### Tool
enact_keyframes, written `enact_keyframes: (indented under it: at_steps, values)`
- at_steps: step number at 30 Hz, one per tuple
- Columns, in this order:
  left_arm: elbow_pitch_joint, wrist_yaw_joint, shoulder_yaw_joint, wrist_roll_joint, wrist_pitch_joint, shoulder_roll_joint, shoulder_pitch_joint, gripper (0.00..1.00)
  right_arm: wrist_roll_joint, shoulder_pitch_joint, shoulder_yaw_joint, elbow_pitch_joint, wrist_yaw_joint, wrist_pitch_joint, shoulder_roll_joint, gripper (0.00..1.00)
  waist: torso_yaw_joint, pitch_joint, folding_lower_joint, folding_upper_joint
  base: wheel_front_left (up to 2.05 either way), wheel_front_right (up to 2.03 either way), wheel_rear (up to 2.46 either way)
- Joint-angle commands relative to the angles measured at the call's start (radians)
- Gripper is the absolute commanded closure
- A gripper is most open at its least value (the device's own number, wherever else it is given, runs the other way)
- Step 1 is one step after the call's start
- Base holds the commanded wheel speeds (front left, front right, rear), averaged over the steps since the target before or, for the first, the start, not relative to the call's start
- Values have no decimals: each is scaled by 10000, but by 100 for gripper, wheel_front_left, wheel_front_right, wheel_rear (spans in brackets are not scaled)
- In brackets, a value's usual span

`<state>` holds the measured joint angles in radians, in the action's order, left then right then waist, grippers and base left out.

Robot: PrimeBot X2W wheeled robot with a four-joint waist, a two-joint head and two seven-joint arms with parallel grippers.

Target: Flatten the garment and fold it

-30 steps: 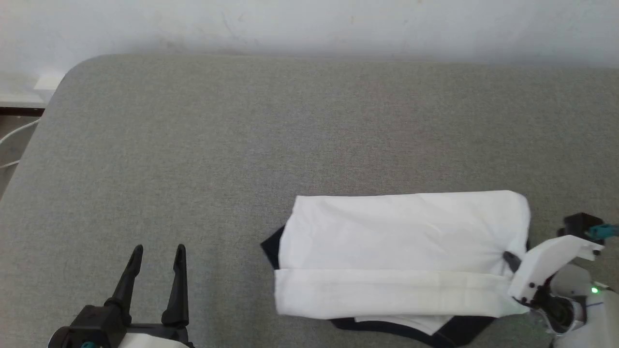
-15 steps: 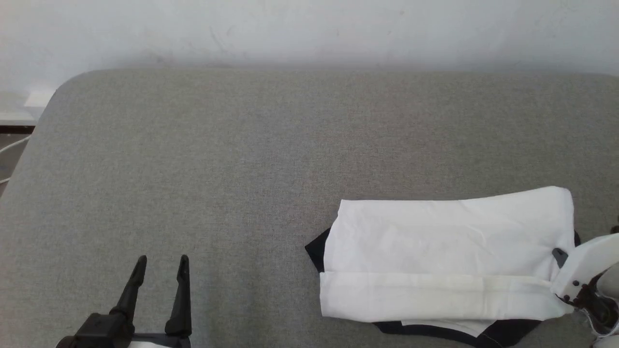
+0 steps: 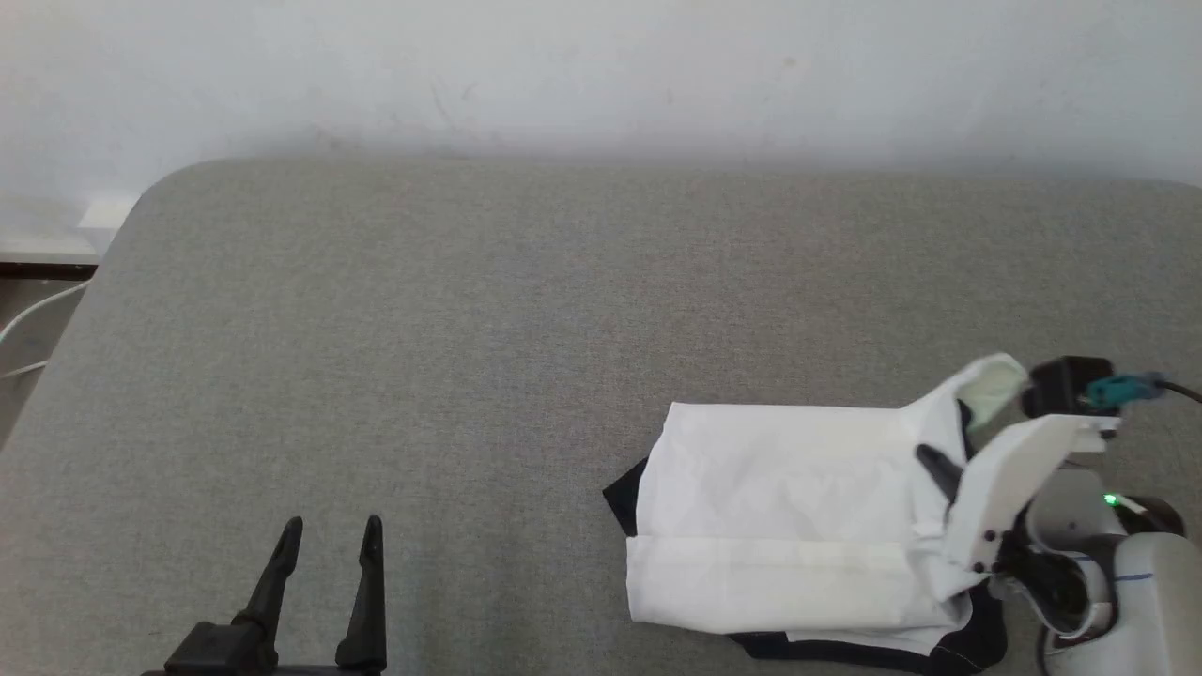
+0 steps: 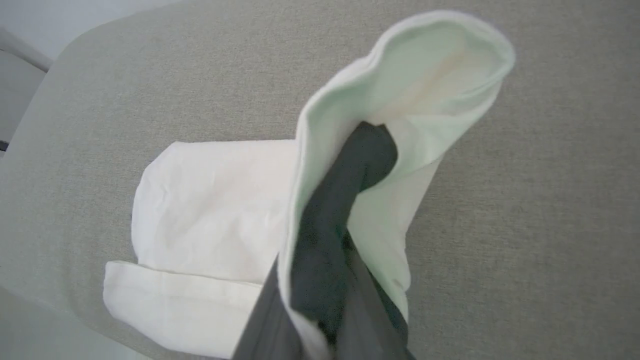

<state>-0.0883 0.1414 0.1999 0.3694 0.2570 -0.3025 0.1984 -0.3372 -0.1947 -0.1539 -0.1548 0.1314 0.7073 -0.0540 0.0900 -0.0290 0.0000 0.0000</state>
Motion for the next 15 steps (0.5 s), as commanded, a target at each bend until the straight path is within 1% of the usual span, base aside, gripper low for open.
enact_keyframes:
  at_steps: [1, 8, 15]
  values:
    - [29, -70, 12, 17, 47, 45, 129, 0, -77, 54, 264, 139, -7, 78, 35, 100, 102, 66, 0, 0, 0, 0, 0]
    - [98, -150, 45, 79, 47, 98, 165, 0, -260, -254, 1640, 247, -7, 452, 36, 100, 404, 94, 0, 0, 0, 0, 0]
    - [231, -226, 27, 44, 47, 197, 101, 0, -688, -899, 3198, -417, -7, 393, 36, 100, 648, 74, 0, 0, 0, 0, 0]
